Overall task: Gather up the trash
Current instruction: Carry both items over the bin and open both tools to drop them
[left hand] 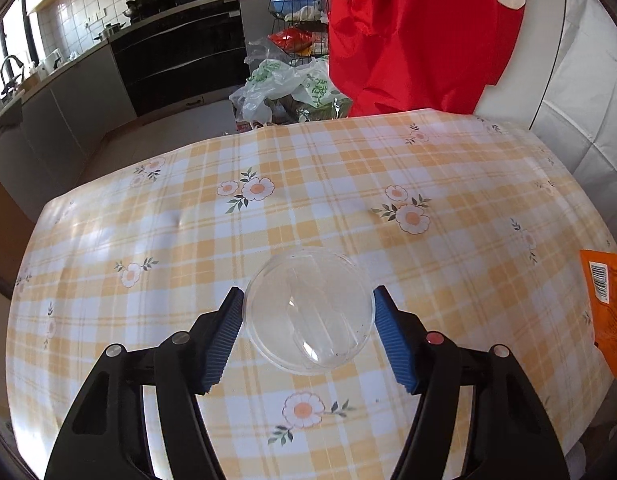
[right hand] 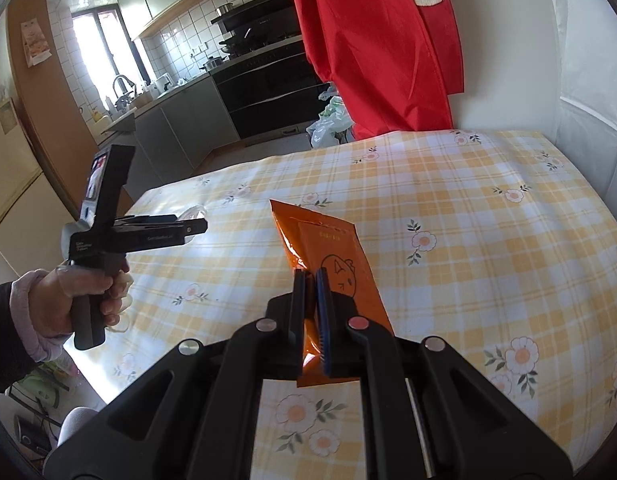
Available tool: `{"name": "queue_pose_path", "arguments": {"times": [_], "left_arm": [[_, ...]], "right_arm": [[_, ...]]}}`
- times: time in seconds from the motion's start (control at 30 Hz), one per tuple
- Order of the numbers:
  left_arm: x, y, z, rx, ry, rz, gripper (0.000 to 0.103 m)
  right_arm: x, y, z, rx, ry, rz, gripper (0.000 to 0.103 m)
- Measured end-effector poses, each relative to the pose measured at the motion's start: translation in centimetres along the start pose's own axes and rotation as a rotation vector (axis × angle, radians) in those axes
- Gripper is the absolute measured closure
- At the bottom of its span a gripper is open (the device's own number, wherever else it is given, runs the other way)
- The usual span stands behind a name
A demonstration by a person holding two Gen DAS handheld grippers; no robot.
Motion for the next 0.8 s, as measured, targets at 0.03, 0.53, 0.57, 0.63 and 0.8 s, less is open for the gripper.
{"name": "queue_pose_path", "arguments": {"times": [0.03, 0.53, 0.57, 0.63, 0.8], "left_arm": [[-0.3, -0.2, -1.0, -0.002, 0.01, 0.004, 0.039], [-5.0, -1.2, -15.6, -0.044, 0.149, 0.023, 0.039], [-5.4, -1.2, -16.4, -0.049, 0.157, 0.022, 0.039], [-6.4, -1.0, -18.2, -0.069, 0.172, 0.02, 0.039], [-9.8, -0.5, -22.2, -0.134, 0.194, 0.002, 0.039]], "right_arm": [[-0.1, -0.5, -0.6, 0.002, 0.007, 0.001, 0.094], [-1.6, -5.9, -7.0, 0.035, 0.067, -0.004, 0.094], [-1.8, -6.3, -7.5, 0.037, 0.071, -0.006, 0.094], [-2.1, -6.8, -8.2, 0.043, 0.078, -0.005, 0.094], [-3.2, -8.3, -10.2, 0.068, 0.098, 0.008, 0.093]]}}
Point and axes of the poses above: each gripper's, at about its wrist camera, not at the fingertips, and z roughly the way its jaws point, y to its right, x to its top, the point moved 2 cm from there along z, roughly the way its jaws point, and after that the axes turned 7 degrees about x, right-handed, at the moved point
